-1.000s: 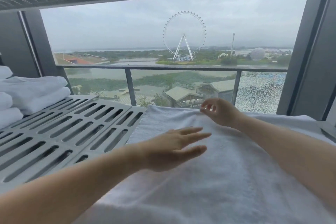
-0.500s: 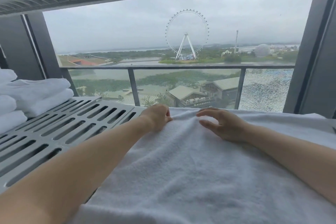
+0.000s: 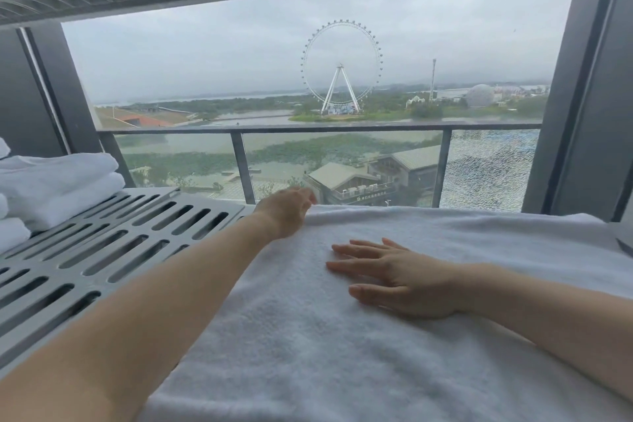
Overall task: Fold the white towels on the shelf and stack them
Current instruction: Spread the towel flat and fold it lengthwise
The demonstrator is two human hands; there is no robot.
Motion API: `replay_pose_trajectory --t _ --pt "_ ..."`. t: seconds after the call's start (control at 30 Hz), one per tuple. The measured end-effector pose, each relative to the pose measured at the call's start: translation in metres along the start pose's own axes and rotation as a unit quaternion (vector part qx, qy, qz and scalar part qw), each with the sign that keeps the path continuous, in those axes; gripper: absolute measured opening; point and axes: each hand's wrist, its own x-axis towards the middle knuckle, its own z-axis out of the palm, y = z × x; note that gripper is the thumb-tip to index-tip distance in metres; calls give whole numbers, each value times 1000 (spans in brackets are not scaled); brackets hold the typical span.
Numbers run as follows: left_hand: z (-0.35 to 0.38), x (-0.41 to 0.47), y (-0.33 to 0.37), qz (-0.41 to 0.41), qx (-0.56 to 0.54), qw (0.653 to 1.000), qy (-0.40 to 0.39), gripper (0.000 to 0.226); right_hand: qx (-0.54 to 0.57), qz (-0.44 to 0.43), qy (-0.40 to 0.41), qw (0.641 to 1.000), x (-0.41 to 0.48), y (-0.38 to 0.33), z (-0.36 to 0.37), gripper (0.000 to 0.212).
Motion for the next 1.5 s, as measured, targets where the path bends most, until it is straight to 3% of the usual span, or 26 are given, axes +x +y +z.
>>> replay_pose_trajectory --t 0.13,0.27,0.6,0.7,0.77,0.87,1.0,1.1,1.23,1.33,1.4,1.5 --pt "-1 8 4 -53 54 997 -11 21 -22 3 -29 999 -7 -1 0 61" --pt "1 16 6 -99 31 994 -20 18 -35 5 -32 999 -7 -3 -1 60" --pt "19 25 7 -72 125 988 53 20 -42 0 -38 998 -9 -6 1 61" --pt "27 27 19 -20 7 997 72 31 8 4 13 1000 -8 -6 1 56" --pt "34 27 26 7 -83 996 -20 38 67 19 90 993 -7 -4 0 47" --pt "45 26 26 15 5 990 -142 54 68 82 137 985 -12 17 -5 41" --pt "46 27 22 5 22 990 -141 57 -24 236 19 971 -44 86 -21 51" --pt "44 23 25 6 33 988 -148 58 -50 346 23 937 -75 132 -34 58" --pt "33 25 43 7 88 986 -141 55 -5 309 67 949 -84 140 -30 75" --pt "38 28 81 55 -5 988 -145 53 33 260 78 962 -85 140 -26 75" --pt "48 25 95 61 -24 984 -164 55 0 325 61 944 -99 156 -30 61" --pt "54 23 94 57 -6 986 -154 57 -66 449 58 889 -126 177 -40 60"
